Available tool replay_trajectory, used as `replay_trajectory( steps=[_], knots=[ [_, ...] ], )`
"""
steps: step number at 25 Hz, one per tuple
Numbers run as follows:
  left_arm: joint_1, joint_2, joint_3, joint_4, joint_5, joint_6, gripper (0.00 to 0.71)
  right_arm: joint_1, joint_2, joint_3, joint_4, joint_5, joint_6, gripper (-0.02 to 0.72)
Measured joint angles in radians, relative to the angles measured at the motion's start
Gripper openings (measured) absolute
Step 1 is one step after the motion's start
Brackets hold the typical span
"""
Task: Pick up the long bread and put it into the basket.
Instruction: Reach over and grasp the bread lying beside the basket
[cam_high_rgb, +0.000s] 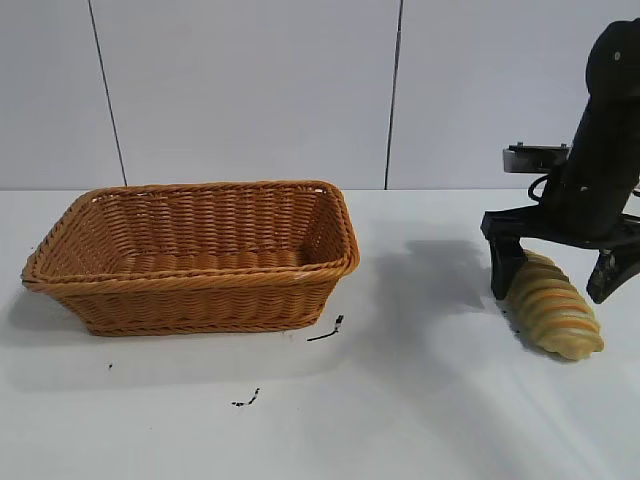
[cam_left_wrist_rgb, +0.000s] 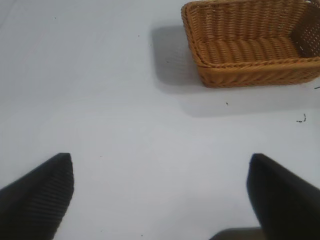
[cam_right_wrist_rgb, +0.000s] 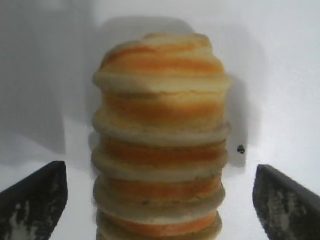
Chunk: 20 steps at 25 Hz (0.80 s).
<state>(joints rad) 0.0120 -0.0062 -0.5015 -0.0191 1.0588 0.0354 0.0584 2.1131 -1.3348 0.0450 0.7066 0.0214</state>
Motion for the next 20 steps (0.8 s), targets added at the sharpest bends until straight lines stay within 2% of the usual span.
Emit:
replay_trajectory(
  steps=[2, 6, 8, 10, 15, 20],
  knots=[
    [0.0, 0.0, 0.0, 0.0, 0.0, 0.0, 0.693, 0.0, 0.0, 0.0, 0.0, 0.008, -0.001, 0.58],
    [0.0, 0.0, 0.0, 0.0, 0.0, 0.0, 0.693, 0.0, 0.0, 0.0, -0.002, 0.029, -0.002, 0.272],
    [0.0, 0.0, 0.0, 0.0, 0.0, 0.0, 0.693, 0.0, 0.0, 0.0, -0.007, 0.037, -0.002, 0.191],
    [0.0, 0.0, 0.0, 0.0, 0.0, 0.0, 0.693, 0.0, -0.012, 0.0, -0.019, 0.05, -0.003, 0.162],
    [0.0, 0.0, 0.0, 0.0, 0.0, 0.0, 0.693, 0.0, -0.117, -0.006, -0.052, 0.079, -0.003, 0.148],
    [0.0, 0.0, 0.0, 0.0, 0.0, 0.0, 0.693, 0.0, -0.18, -0.152, -0.056, 0.267, -0.021, 0.142]
  ],
)
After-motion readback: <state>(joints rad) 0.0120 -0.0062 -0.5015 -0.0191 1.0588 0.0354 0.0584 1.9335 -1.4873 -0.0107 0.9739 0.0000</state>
